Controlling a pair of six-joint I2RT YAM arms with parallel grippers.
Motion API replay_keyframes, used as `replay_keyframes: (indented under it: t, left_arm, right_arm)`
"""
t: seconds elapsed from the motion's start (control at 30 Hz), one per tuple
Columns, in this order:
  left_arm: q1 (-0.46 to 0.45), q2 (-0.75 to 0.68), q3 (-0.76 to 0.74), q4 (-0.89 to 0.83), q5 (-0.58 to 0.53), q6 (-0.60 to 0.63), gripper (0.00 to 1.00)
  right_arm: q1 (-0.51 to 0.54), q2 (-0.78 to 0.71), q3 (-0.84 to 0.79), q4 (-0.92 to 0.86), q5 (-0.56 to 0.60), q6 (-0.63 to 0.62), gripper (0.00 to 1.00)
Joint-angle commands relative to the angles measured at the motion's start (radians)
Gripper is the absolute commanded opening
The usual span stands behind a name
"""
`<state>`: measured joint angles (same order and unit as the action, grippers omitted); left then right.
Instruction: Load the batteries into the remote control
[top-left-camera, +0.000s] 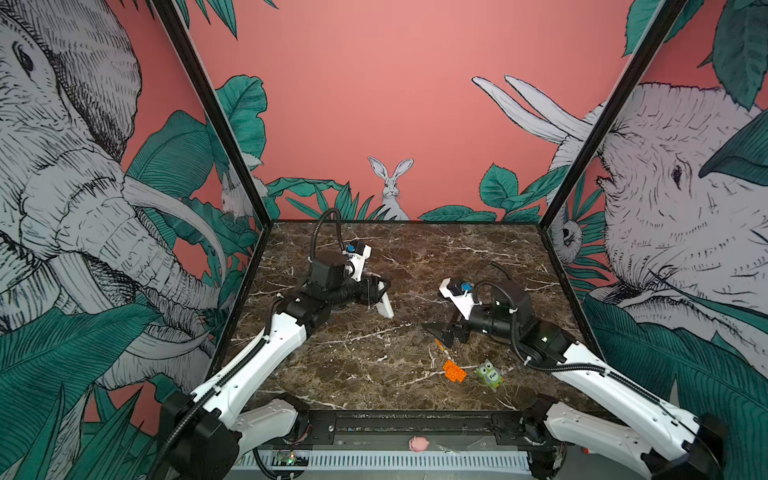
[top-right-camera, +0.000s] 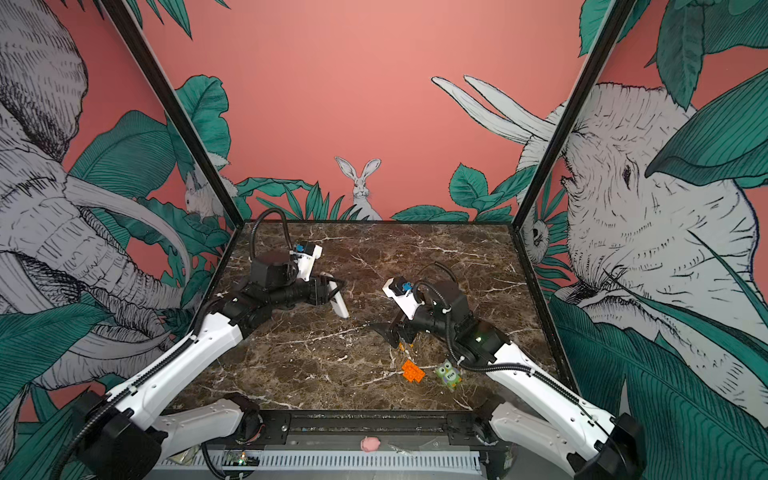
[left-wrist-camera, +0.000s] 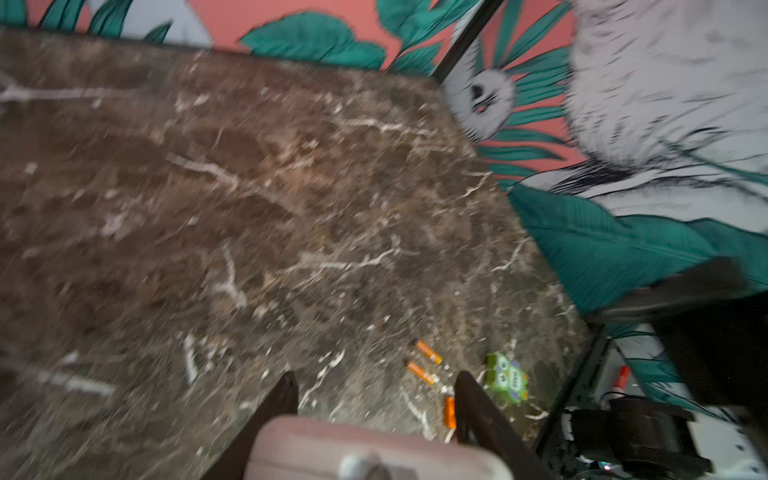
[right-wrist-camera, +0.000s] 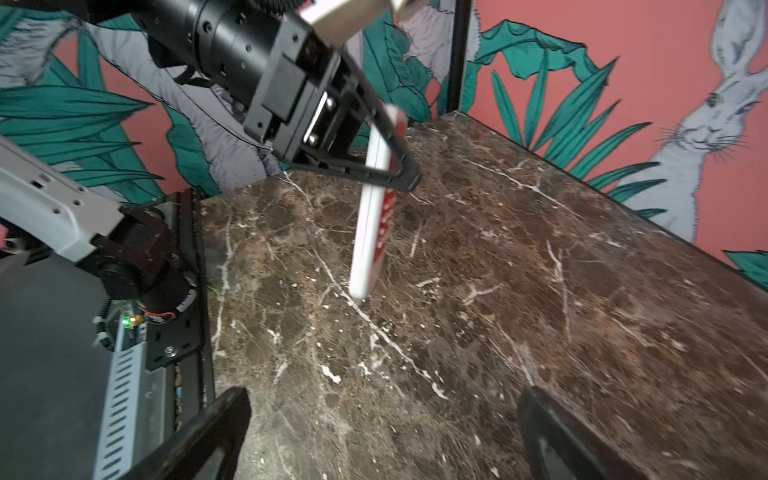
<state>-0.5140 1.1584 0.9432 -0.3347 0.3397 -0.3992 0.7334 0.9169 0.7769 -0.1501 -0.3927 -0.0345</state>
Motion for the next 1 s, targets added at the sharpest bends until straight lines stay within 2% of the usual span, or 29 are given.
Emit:
replay_keyframes:
  t: [0.0, 0.13, 0.4, 0.63, 0.87, 0.97]
  left_arm:
    - [0.002, 0.031, -0.021, -0.2, -0.08, -0.04, 0.0]
    - [0.002, 0.064, -0.08, -0.213, -0.078, -0.112, 0.0]
    - [0.002, 0.136, -0.134, -0.266, -0.065, -0.234, 0.03]
    - [0.002, 0.227, -0.093, -0.3, -0.093, -0.251, 0.05]
    - [0.002, 0.298, -0.085, -0.256, -0.103, -0.27, 0.07]
    - [0.005, 0.318, -0.089, -0.239, -0.105, -0.274, 0.11]
  right_arm:
    - [0.008, -0.048, -0.029, -0.059, 0.126, -0.059, 0.99]
    - [0.013, -0.078, -0.063, -0.059, 0.165, -0.076, 0.98]
    - [0.019, -0.061, -0.1, -0.013, 0.163, -0.099, 0.97]
    - [0.023, -0.069, -0.134, 0.039, 0.156, -0.098, 0.97]
    - [0.023, -0.075, -0.146, 0.046, 0.15, -0.102, 0.97]
    - [0.024, -0.079, -0.148, 0.049, 0.148, -0.104, 0.97]
